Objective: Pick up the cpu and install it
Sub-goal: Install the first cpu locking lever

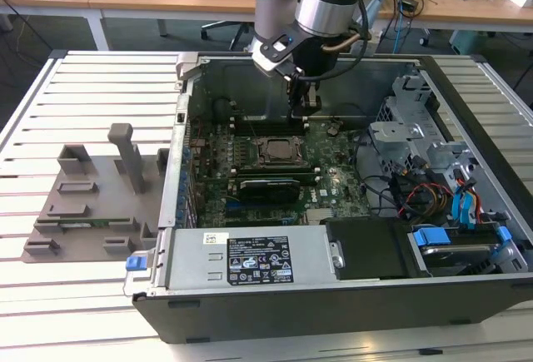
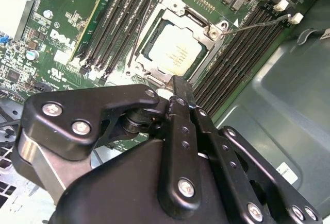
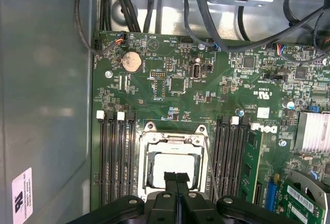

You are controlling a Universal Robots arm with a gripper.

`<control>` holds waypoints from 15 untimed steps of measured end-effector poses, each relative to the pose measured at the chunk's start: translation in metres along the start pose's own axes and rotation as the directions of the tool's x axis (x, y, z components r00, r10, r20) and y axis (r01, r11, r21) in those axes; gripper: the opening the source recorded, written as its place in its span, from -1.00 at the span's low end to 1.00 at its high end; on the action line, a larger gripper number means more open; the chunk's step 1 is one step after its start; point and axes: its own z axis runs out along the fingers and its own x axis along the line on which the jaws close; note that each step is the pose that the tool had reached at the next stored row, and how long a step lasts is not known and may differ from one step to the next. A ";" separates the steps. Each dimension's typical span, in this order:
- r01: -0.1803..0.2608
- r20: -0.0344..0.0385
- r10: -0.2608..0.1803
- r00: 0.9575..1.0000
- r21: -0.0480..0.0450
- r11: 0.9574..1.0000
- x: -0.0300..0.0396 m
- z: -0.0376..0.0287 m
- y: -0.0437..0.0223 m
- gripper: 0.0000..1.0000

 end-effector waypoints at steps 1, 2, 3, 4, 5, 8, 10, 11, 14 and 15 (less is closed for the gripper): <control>0.027 0.003 -0.027 1.000 -0.001 1.000 0.0000 0.0000 0.0000 -0.79; 0.039 0.004 -0.039 0.999 -0.001 0.999 0.0000 0.0000 0.0000 -0.79; 0.055 0.006 -0.055 0.998 -0.001 0.999 0.0000 0.0000 0.0000 -0.79; 0.071 0.008 -0.071 0.997 -0.002 0.998 0.0000 0.0000 0.0000 -0.79; 0.082 0.009 -0.082 0.997 -0.002 0.997 0.0000 0.0000 0.0000 -0.79; 0.129 0.014 -0.129 0.991 -0.003 0.992 0.0000 0.0000 0.0000 -0.79; 0.151 0.017 -0.151 0.988 -0.003 0.988 0.0000 0.0000 0.0000 -0.79; 0.167 0.018 -0.166 0.986 -0.003 0.986 0.0000 0.0000 0.0000 -0.79; 0.215 0.024 -0.215 0.976 -0.003 0.977 0.0000 0.0000 0.0000 -0.79; 0.245 0.027 -0.245 0.969 -0.003 0.969 0.0000 0.0000 0.0000 -0.79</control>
